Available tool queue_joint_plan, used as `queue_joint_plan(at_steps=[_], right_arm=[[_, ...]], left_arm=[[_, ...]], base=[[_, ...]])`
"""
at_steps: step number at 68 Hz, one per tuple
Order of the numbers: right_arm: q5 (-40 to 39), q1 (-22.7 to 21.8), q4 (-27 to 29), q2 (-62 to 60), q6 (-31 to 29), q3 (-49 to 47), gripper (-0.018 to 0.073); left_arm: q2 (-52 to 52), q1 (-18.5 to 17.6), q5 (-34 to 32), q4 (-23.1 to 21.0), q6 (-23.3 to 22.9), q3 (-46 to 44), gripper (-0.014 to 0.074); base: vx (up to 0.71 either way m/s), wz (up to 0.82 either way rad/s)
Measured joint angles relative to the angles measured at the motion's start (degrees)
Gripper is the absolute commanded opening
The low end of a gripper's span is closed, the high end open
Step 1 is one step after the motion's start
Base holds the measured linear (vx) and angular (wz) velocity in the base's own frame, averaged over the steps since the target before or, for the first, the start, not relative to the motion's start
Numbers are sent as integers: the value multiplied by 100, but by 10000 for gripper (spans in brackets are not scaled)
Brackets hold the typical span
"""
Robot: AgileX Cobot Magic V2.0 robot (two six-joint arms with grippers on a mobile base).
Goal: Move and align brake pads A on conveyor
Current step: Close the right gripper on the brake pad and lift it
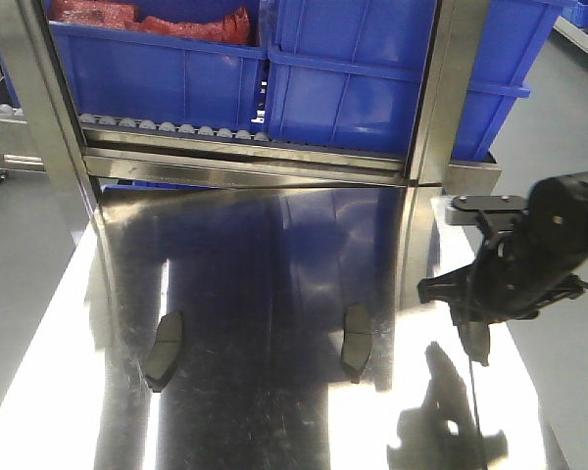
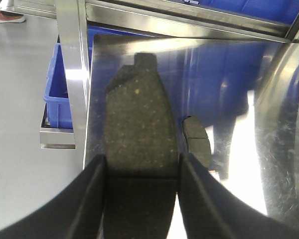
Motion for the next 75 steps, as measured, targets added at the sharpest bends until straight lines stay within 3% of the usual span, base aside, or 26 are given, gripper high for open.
queue_joint_plan(at_steps=[54,75], right_arm=[[-1193,0,-31,-5735,-241,3011,-12],[-1510,0,-31,-6869,-241,3602,-12]], left_arm=[[0,0,0,0,0,0,-6],[0,0,0,0,0,0,-6]], base=[[0,0],[0,0]])
